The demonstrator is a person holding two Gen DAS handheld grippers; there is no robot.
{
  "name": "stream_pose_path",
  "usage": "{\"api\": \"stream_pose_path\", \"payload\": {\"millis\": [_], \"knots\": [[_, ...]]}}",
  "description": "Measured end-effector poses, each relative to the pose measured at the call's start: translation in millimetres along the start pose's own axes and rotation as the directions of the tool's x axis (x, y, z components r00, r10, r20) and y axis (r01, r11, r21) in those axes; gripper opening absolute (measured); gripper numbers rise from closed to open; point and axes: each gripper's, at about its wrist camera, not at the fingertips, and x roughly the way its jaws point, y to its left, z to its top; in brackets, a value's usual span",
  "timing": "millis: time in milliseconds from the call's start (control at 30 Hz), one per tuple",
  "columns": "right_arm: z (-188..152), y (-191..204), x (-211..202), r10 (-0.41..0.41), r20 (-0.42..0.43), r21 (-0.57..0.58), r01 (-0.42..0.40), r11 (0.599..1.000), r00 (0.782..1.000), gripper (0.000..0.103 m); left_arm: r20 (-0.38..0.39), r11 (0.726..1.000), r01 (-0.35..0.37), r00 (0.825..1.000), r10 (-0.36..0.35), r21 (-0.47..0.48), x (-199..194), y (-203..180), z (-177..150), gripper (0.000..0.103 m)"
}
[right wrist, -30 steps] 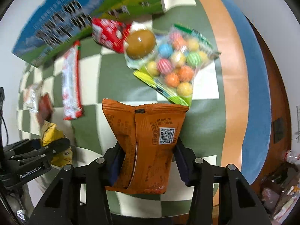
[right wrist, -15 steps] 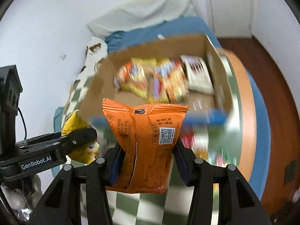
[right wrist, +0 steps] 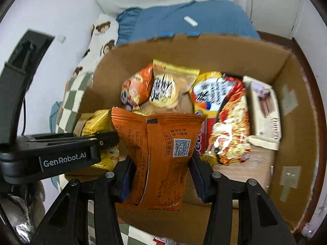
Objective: Organize snacks
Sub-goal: 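Lower both packets into the cardboard box and open both tools, then grasp the red-white stick pack with left tool while right tool grasps the candy-ball bag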
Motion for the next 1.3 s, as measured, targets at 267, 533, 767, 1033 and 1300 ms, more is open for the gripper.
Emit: {"api": "stream_pose_path", "payload": {"millis": [267, 533, 767, 1033, 1300], "knots": [[2, 9, 40, 0.001, -0.108, -0.032, -0.005, 0.999, 0.994, 0.083, -0.040, 1.000, -0.021, 0.999, 0.022, 0.020, 21, -2, -2, 0.058], [3, 6, 44, -0.040, -0.137, -0.035, 0.035, 0.999, 0.990, 0.098, -0.004, 1.000, -0.020, 1.000, 0.020, 0.003, 15, -2, -7, 0.081], [-9, -14, 27, -0.074, -0.122, 0.008, 0.075, 0.997, 0.990, 0.098, 0.024, 1.000, -0.030, 0.999, 0.030, 0.003, 2, -4, -16, 0.081], [-20, -49, -3, -0.118, -0.092, 0.047, 0.122, 0.991, 0.989, 0.098, 0.079, 1.000, -0.003, 0.997, 0.003, -0.004, -17, -5, -30, 0.081], [-33, -53, -63, -0.140, 0.060, 0.056, 0.137, 0.989, 0.988, 0.098, 0.266, 1.000, 0.012, 0.964, -0.018, 0.026, -69, -15, -56, 0.081]]}}
